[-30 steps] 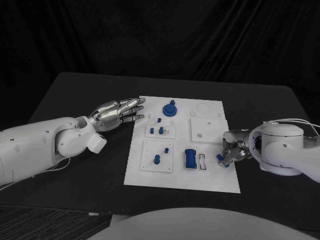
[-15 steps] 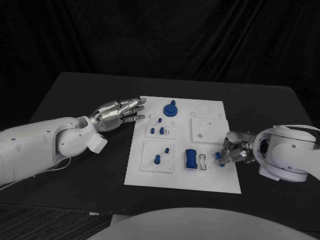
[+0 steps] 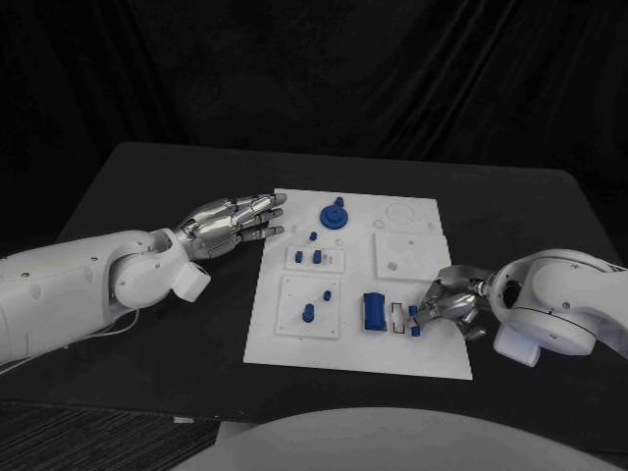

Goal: Assemble the parts on the task board

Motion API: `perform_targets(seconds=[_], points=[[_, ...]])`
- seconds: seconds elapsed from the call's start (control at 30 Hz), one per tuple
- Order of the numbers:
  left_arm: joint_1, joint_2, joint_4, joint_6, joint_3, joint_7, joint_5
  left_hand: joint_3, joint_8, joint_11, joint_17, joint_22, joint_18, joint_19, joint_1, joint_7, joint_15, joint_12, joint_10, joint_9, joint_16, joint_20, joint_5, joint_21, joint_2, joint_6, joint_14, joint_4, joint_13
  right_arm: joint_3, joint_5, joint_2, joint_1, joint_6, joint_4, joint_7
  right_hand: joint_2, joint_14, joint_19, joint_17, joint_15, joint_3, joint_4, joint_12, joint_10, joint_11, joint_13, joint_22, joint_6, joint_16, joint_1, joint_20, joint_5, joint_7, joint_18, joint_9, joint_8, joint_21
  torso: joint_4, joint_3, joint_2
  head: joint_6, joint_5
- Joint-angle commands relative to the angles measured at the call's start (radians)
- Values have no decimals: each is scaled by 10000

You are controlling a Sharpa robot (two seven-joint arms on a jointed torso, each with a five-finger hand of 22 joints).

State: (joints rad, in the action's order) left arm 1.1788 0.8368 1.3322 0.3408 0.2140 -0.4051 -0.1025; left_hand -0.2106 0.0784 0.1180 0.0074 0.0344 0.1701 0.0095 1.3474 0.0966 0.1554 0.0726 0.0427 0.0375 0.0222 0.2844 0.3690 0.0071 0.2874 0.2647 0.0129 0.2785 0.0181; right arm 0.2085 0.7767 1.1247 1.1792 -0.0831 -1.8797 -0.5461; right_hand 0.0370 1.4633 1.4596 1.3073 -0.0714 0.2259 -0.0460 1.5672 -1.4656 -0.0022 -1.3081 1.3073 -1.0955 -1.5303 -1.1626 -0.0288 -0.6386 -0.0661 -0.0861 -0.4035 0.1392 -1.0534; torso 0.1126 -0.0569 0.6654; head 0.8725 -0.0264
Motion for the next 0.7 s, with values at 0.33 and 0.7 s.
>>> perform_targets(seconds=[0.33,0.7], points=[[-15,-18,27,153,-10,-30,49,66,25,78,15,-13,87,16,80,15,59,33,-23,1,47,30,35,16,0,-78,5,-9,16,4,-1130,-303,-25,-359,309,10,-10,860,19,1473,-55,972,-755,36,-1052,-88,-2627,1373,87,21,348,-19,312,2,-87,16,61,76,-12,2,33,1,24],[-15,-22,31,175,-10,-4,49,79,27,95,14,-15,87,16,89,2,60,41,-20,1,45,31,49,15,1,-80,3,-14,17,4,-619,-515,-38,-345,565,-94,-51,848,-5,1413,-60,1029,-696,36,-1052,-98,-2627,1356,163,41,527,-17,887,12,-96,-2,127,125,-9,8,37,1,32]])
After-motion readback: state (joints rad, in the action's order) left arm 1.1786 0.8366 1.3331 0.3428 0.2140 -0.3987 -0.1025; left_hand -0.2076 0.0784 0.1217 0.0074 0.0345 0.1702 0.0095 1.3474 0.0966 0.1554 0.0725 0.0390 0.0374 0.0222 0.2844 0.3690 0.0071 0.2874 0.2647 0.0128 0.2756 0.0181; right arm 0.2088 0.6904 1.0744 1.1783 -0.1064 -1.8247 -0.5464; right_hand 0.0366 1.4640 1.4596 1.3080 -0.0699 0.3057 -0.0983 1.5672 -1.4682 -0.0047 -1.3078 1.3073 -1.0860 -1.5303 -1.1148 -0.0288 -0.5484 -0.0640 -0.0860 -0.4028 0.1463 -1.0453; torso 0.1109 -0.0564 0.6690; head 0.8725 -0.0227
